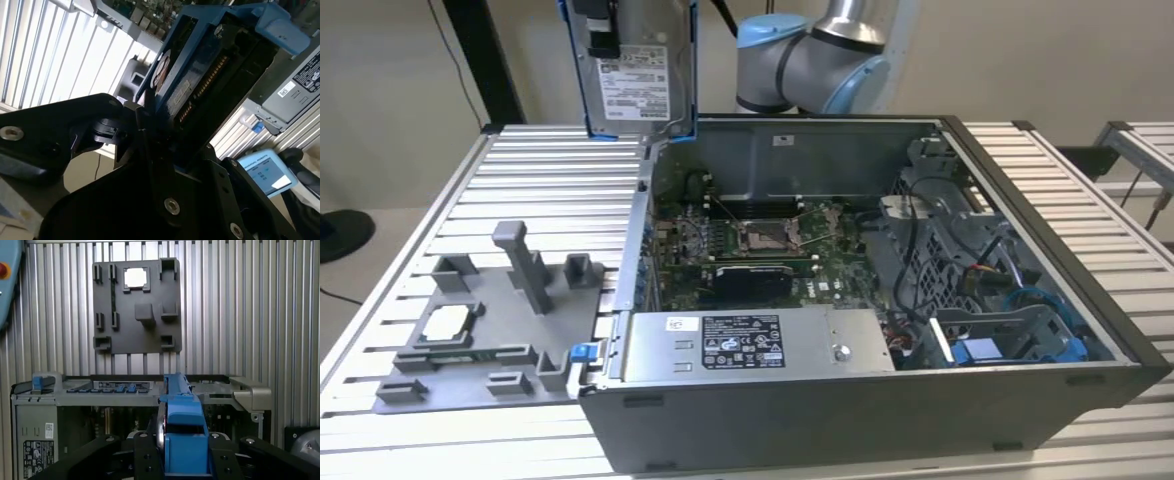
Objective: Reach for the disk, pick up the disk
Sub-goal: 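Pick up the disk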
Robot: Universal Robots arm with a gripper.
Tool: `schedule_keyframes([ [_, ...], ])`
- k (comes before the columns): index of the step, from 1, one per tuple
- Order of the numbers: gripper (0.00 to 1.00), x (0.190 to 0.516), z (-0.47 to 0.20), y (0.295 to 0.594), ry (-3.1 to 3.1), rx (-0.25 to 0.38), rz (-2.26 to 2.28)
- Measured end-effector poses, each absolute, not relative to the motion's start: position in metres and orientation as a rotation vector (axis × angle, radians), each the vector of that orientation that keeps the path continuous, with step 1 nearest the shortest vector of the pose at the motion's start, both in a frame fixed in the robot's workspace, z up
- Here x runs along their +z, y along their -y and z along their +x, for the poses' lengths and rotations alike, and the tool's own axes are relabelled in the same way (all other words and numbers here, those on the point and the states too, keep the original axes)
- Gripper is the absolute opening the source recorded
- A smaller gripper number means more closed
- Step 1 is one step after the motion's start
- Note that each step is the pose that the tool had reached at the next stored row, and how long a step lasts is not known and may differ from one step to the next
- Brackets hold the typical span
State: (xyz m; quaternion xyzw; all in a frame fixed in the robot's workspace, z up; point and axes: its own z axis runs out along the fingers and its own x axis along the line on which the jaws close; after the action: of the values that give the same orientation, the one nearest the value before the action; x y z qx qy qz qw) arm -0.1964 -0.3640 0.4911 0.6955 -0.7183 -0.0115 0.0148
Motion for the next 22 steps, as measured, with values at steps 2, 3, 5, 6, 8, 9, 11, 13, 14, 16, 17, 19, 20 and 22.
schedule_keyframes([
  [2,0.0,0.491,-0.187,0.364,2.235,-0.037,2.164],
  [3,0.0,0.491,-0.183,0.364,2.234,-0.038,2.164],
  [5,0.0,0.491,-0.174,0.365,2.234,-0.04,2.163],
  [6,0.0,0.491,-0.169,0.365,2.233,-0.041,2.162],
  [8,0.0,0.491,-0.16,0.365,2.232,-0.043,2.161],
  [9,0.0,0.491,-0.155,0.365,2.232,-0.044,2.161],
  [11,0.0,0.491,-0.146,0.365,2.231,-0.045,2.16],
  [13,0.0,0.491,-0.137,0.365,2.23,-0.046,2.16],
  [14,0.0,0.491,-0.133,0.365,2.23,-0.047,2.159],
  [16,0.0,0.491,-0.124,0.366,2.229,-0.048,2.159],
  [17,0.0,0.491,-0.119,0.366,2.229,-0.048,2.159],
  [19,0.0,0.491,-0.11,0.366,2.229,-0.049,2.158],
  [20,0.0,0.491,-0.106,0.366,2.229,-0.049,2.158],
  [22,0.0,0.491,-0.096,0.366,2.229,-0.05,2.158],
])
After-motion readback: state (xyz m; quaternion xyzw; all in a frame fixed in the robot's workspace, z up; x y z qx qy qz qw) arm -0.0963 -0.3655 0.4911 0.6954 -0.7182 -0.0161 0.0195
